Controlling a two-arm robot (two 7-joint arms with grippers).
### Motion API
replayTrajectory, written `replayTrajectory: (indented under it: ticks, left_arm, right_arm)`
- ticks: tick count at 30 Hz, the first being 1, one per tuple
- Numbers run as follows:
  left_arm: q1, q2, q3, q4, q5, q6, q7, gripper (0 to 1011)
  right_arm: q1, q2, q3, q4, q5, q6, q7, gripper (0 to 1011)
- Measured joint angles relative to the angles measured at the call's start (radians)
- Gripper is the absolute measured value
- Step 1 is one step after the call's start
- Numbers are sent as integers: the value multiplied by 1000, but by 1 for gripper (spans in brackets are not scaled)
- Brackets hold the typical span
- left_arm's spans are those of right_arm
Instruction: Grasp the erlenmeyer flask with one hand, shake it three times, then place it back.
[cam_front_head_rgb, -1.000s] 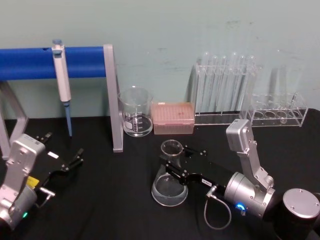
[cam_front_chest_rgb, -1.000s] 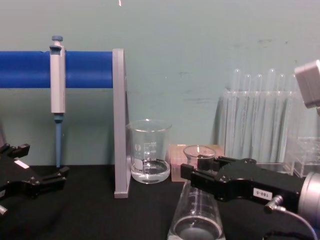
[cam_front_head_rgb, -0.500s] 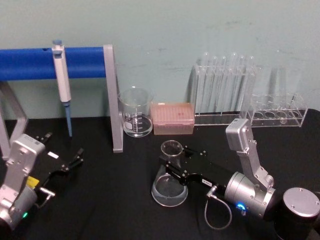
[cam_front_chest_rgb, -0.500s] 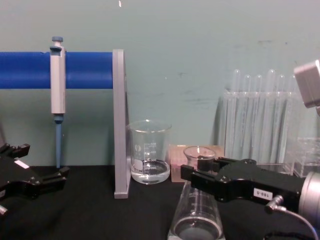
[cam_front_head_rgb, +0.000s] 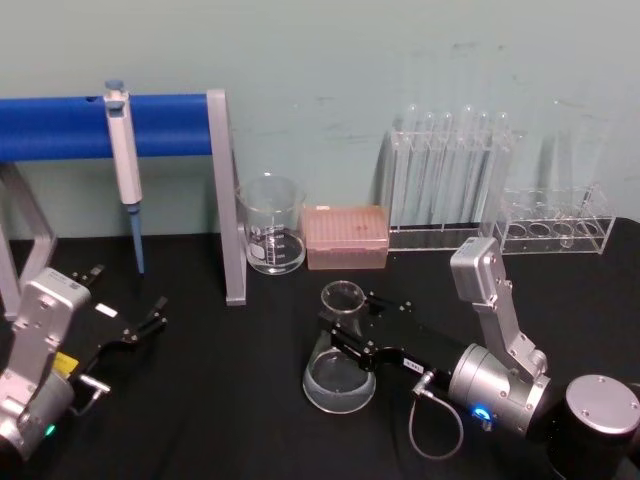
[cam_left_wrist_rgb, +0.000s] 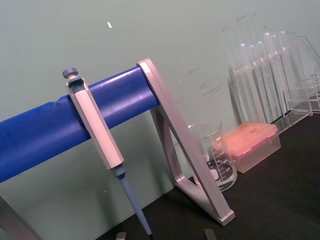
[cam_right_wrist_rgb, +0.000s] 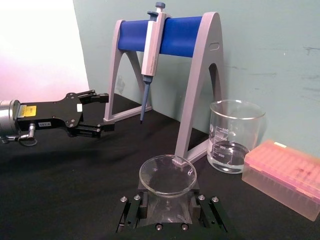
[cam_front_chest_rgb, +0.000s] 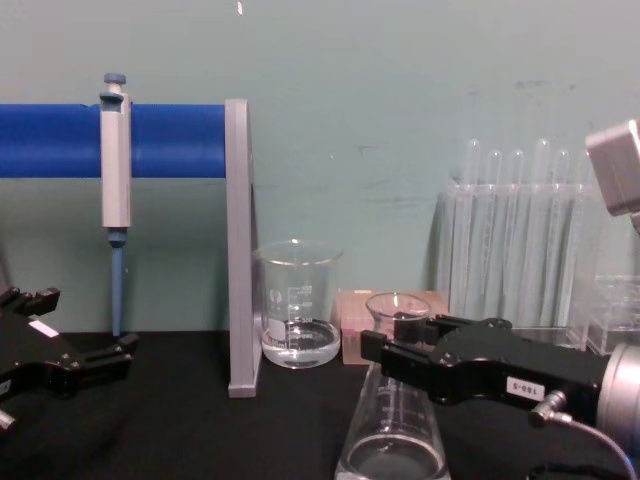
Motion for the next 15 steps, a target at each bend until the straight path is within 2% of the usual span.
replayTrajectory:
  ticks: [15]
  left_arm:
    - [0,0,0,0,0,0,0,1001]
  right_arm:
    - [-1,0,1,0,-1,0,0,457]
